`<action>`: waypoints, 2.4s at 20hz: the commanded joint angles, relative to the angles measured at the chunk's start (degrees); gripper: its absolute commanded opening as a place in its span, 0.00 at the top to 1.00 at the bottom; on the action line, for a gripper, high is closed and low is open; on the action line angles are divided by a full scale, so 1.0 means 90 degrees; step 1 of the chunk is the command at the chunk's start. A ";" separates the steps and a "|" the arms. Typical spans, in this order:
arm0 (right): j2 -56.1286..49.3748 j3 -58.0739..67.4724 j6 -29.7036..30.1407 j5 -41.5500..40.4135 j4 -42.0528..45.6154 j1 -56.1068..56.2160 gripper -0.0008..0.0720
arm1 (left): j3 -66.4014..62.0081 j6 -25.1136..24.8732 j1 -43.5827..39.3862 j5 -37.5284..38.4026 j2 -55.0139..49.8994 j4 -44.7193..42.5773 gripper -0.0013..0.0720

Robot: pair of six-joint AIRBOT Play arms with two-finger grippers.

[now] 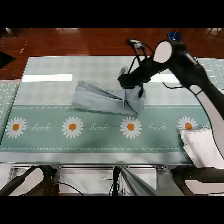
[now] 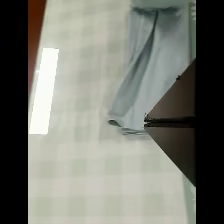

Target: Fold the shirts.

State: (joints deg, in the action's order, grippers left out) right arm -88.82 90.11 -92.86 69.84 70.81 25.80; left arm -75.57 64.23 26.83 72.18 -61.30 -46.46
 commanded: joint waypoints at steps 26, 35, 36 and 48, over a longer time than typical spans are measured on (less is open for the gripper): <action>0.0510 0.0005 0.0641 -0.0869 -0.1554 -0.1056 0.17 | 0.2516 -0.1042 -0.1809 -0.1472 -0.0289 -0.0012 0.79; 0.0879 -0.0299 0.0556 0.1336 0.0525 -0.2720 0.14 | 0.0289 -0.1358 -0.2922 -0.1212 -0.3011 -0.0015 0.00; 0.0879 -0.0367 0.0634 0.1336 0.0529 -0.2742 0.14 | -0.0126 -0.1326 -0.3021 -0.0911 -0.3434 -0.0015 0.00; 0.0879 -0.1457 0.1229 0.0799 -0.0172 -0.2735 0.14 | -0.2016 -0.0646 -0.3342 0.1491 -0.5612 -0.0398 0.00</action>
State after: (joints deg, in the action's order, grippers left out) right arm -80.95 79.92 -83.50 78.87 72.77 1.23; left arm -92.62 56.69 -3.05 82.61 -110.15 -48.49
